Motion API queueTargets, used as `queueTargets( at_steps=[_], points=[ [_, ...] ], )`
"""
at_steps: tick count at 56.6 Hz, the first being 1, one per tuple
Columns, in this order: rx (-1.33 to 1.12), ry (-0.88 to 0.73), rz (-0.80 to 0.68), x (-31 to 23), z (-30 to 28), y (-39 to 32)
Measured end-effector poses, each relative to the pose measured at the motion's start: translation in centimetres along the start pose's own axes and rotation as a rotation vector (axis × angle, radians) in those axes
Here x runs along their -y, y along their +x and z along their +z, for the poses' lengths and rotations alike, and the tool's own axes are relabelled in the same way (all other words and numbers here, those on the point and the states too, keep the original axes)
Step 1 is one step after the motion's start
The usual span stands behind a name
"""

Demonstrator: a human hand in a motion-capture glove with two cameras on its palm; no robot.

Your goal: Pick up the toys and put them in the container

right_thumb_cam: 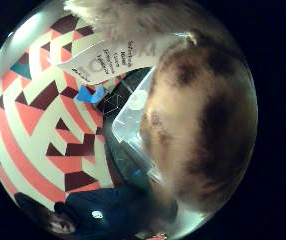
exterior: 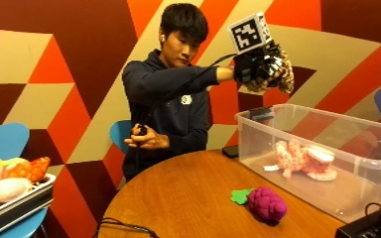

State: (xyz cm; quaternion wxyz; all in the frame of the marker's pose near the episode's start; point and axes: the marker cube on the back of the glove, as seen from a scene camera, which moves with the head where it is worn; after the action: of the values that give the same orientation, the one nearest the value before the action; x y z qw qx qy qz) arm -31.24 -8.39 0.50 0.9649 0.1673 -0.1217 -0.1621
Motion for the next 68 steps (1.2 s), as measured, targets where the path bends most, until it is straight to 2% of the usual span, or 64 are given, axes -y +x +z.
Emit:
queueTargets(
  at_steps=[7, 13, 22, 35, 51, 59, 68],
  points=[
    [0.031, -0.096, 0.023, 1.1, 2.9, -1.5],
    [0.006, -0.242, -0.025, 0.7, 5.5, -2.5],
    [-0.076, -0.368, -0.057, 0.0, 6.6, -2.4],
    [-0.02, -0.277, 0.019, -0.3, 2.4, 0.7],
    [-0.071, -0.2, 0.221, -3.4, -2.2, 12.0],
    [-0.093, -0.188, 0.326, -4.0, -1.1, 17.2],
    [-0.088, -0.241, 0.415, -3.2, 4.1, 21.8]
  ],
)
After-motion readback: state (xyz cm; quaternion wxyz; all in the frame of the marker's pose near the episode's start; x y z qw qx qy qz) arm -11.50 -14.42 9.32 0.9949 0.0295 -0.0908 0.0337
